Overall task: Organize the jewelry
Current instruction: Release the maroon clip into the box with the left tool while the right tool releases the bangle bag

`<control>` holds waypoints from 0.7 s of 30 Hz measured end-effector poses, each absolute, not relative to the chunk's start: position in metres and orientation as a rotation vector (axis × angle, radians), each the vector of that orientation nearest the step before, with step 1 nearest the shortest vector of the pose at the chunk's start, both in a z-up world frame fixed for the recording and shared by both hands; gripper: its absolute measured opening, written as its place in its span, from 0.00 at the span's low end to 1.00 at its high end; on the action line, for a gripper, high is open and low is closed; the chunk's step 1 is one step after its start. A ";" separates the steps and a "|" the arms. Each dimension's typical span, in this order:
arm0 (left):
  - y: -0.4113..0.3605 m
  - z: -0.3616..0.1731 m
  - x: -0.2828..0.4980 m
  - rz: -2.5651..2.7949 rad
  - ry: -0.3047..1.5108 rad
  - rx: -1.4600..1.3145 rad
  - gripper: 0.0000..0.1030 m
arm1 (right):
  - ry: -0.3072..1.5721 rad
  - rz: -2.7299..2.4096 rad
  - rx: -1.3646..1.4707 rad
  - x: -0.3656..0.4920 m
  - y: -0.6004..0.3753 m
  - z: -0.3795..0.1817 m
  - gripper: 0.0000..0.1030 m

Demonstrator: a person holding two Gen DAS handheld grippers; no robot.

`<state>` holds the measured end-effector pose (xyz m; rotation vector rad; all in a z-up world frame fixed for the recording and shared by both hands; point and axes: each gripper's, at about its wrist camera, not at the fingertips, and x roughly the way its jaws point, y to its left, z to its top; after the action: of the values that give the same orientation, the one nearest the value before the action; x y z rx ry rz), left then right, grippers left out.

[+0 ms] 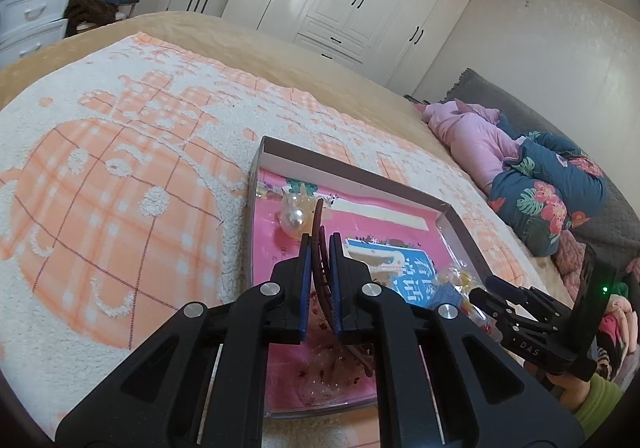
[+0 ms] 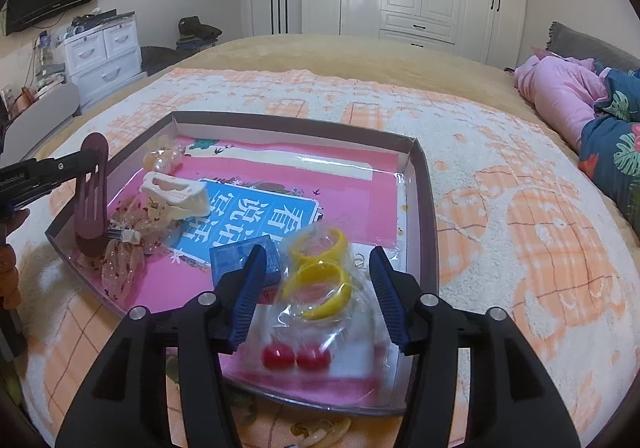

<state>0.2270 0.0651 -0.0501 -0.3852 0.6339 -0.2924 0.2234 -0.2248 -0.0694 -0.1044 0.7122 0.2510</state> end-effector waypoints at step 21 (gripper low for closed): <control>0.064 -0.042 0.216 -0.269 0.634 -0.331 0.37 | 0.691 0.259 -0.071 0.204 -0.228 -0.059 0.68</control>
<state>0.2163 0.0639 -0.0424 -0.3310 0.6337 -0.2690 0.2041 -0.2280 -0.0586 -0.0712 0.6914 0.2595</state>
